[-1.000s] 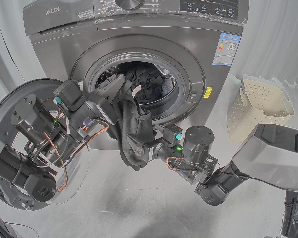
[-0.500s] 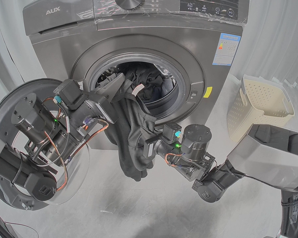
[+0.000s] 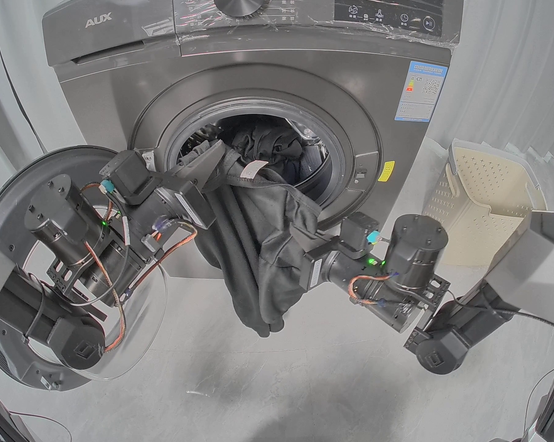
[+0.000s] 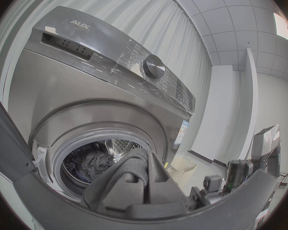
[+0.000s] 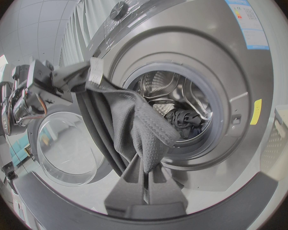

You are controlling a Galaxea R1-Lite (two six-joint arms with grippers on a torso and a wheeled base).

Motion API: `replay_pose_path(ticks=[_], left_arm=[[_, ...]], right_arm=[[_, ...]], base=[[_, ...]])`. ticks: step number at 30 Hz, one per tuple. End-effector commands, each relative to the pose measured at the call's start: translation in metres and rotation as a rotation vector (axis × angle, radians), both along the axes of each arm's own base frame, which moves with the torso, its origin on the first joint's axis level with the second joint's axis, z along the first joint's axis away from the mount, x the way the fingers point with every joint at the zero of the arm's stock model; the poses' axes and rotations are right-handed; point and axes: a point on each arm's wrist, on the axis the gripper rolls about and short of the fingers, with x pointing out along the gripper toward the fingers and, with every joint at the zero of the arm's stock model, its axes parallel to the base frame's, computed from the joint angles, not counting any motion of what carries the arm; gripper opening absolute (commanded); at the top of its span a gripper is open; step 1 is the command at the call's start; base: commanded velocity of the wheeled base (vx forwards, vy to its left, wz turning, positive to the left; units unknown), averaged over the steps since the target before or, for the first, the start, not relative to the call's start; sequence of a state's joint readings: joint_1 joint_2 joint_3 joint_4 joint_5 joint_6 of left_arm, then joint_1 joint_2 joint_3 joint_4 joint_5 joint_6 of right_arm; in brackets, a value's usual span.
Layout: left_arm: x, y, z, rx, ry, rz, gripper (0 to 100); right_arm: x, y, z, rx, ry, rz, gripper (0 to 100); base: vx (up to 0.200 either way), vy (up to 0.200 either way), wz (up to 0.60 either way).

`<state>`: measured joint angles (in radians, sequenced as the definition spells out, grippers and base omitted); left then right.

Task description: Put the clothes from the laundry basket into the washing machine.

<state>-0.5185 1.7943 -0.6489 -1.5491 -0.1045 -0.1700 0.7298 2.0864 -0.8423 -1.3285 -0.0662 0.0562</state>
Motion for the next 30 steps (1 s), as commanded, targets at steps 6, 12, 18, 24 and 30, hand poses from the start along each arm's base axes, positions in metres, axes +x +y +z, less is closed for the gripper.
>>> replay_pose_path(ticks=[6,12,18,24,30], left_arm=[[-0.001,0.003,-0.002,0.006,0.008,0.003,0],[-0.01,0.003,-0.012,0.032,0.046,-0.024,0],[-0.009,0.003,-0.022,0.051,0.081,-0.026,0],[-0.012,-0.003,-0.044,0.096,0.152,-0.046,0],[-0.001,-0.01,-0.066,0.136,0.215,-0.067,0]], right_arm=[[-0.007,-0.04,0.03,0.005,-0.063,-0.049,0],[-0.021,-0.051,0.058,0.076,-0.125,-0.048,0],[-0.033,-0.06,0.079,0.18,-0.183,-0.041,0],[-0.036,-0.057,0.084,0.195,-0.197,-0.027,0],[-0.038,-0.058,0.086,0.197,-0.201,-0.018,0]], base=[[0.0,0.0,0.0],[0.0,0.0,0.0],[0.0,0.0,0.0],[0.0,0.0,0.0],[0.0,0.0,0.0]])
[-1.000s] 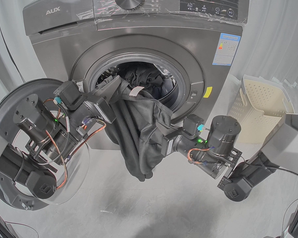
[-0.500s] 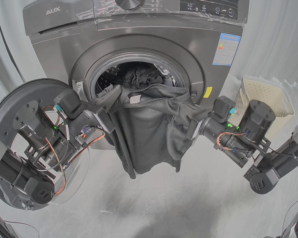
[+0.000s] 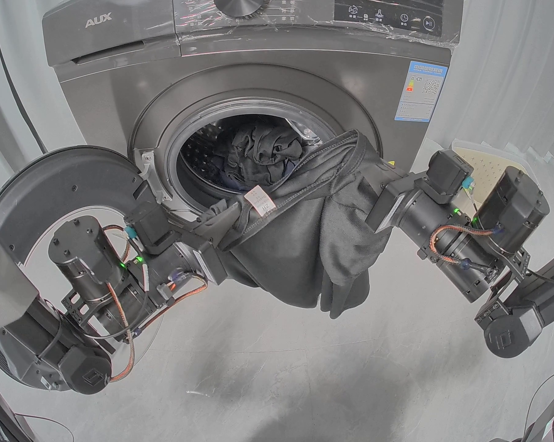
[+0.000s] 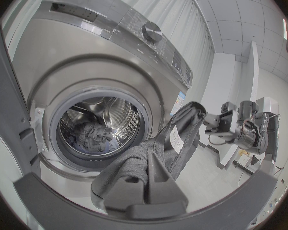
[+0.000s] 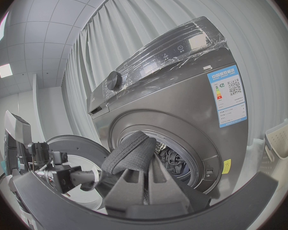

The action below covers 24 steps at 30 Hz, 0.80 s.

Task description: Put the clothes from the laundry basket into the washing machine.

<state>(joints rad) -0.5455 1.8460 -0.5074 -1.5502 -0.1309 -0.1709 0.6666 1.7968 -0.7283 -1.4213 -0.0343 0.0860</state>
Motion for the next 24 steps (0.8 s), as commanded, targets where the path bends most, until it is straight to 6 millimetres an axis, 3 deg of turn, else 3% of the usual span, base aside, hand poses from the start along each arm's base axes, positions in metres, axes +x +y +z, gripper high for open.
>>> replay_pose_path(ticks=[1,2,3,24], left_arm=[[0.011,-0.006,-0.022,0.038,0.062,-0.016,0],[0.013,-0.006,-0.026,0.046,0.071,-0.015,0],[0.015,-0.006,-0.029,0.049,0.08,-0.012,100],[0.029,-0.015,-0.071,0.104,0.194,-0.018,100]], right_arm=[[-0.003,-0.001,0.003,0.005,-0.01,0.01,0],[-0.004,-0.001,0.003,0.004,-0.01,0.011,0],[-0.004,-0.001,0.004,0.005,-0.012,0.013,0],[-0.002,0.0,0.009,0.019,-0.028,0.011,0]], base=[[0.0,0.0,0.0],[0.0,0.0,0.0],[0.0,0.0,0.0],[0.0,0.0,0.0]])
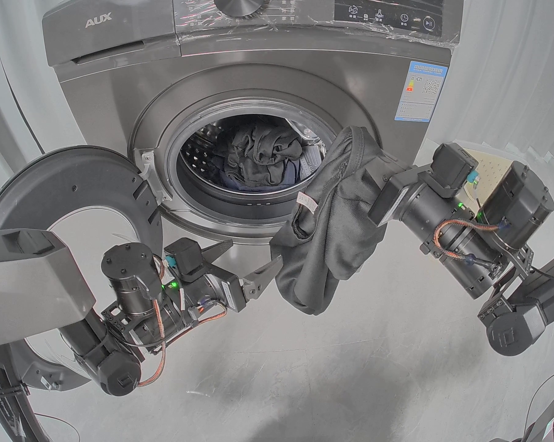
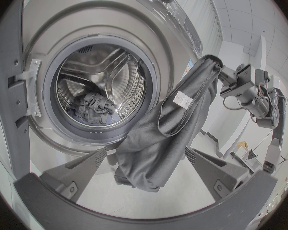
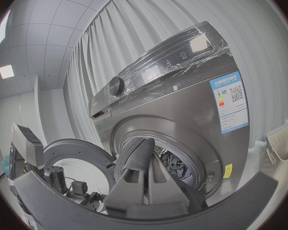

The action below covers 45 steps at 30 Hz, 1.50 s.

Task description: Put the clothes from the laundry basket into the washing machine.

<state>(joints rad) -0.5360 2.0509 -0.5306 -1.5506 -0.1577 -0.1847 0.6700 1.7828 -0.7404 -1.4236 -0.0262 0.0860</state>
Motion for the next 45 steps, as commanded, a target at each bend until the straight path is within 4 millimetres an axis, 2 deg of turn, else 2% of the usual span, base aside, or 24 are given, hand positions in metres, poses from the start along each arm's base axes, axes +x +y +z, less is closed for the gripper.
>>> replay_pose_path(ticks=[1,4,8,15,21,37,45], left_arm=[[0.004,-0.002,-0.015,0.023,0.038,0.0,100],[0.007,-0.004,-0.021,0.034,0.05,-0.003,100],[0.022,-0.002,-0.037,0.071,0.055,0.021,100],[0.04,0.001,-0.046,0.096,0.028,0.052,100],[0.053,-0.007,-0.058,0.117,0.005,0.039,100],[0.093,-0.034,-0.06,0.069,-0.115,0.029,100],[0.102,-0.043,-0.061,0.075,-0.165,0.029,100]], right_arm=[[0.0,0.0,0.002,0.005,-0.005,0.001,0],[0.0,0.0,0.002,0.004,-0.006,0.002,0],[-0.003,-0.001,0.002,-0.002,-0.011,0.018,0],[-0.012,-0.006,0.006,-0.012,-0.026,0.063,0],[-0.014,-0.005,0.009,-0.004,-0.034,0.067,0],[-0.016,-0.001,0.008,-0.004,-0.032,0.078,0],[-0.016,0.0,0.007,-0.007,-0.028,0.08,0]], base=[[0.0,0.0,0.0],[0.0,0.0,0.0],[0.0,0.0,0.0],[0.0,0.0,0.0],[0.0,0.0,0.0],[0.0,0.0,0.0],[0.0,0.0,0.0]])
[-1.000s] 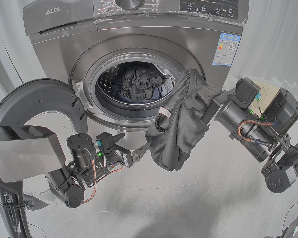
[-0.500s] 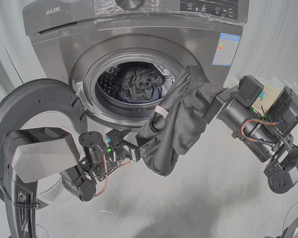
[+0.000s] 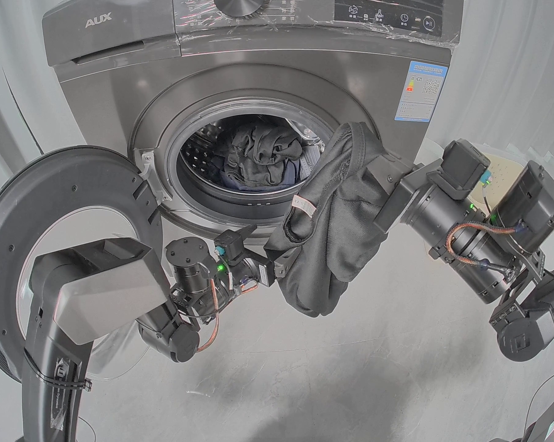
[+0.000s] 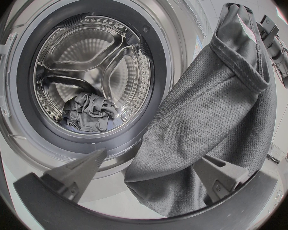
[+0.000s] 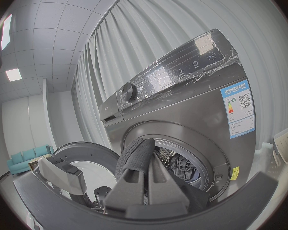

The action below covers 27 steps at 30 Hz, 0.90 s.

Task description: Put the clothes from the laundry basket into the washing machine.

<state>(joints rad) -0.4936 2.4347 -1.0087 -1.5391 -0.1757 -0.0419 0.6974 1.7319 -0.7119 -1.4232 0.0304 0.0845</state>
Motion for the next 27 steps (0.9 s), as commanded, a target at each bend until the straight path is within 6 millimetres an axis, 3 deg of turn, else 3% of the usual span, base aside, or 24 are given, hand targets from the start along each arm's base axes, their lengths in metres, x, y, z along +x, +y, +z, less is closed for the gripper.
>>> replay_pose_path(ticks=[1,12,15,18,22,27], left_arm=[[0.003,-0.006,-0.006,0.002,-0.006,-0.008,0],[0.009,-0.008,0.009,-0.03,-0.059,0.013,0],[0.003,0.005,0.039,-0.053,-0.102,0.053,0],[-0.013,0.03,0.063,-0.053,-0.109,0.084,0],[-0.05,0.056,0.093,-0.057,-0.108,0.097,0],[-0.087,0.073,0.109,-0.049,-0.1,0.101,0]], right_arm=[[0.001,0.0,-0.002,-0.004,0.004,-0.001,0],[0.002,-0.001,-0.003,-0.007,0.01,-0.005,0],[0.003,-0.002,-0.005,-0.011,0.014,-0.011,0],[0.004,-0.003,-0.005,-0.01,0.014,-0.016,0],[0.005,-0.002,-0.004,-0.006,0.013,-0.015,0],[0.007,0.0,-0.009,-0.014,0.026,-0.017,0]], base=[[0.0,0.0,0.0],[0.0,0.0,0.0],[0.0,0.0,0.0],[0.0,0.0,0.0],[0.0,0.0,0.0],[0.0,0.0,0.0]])
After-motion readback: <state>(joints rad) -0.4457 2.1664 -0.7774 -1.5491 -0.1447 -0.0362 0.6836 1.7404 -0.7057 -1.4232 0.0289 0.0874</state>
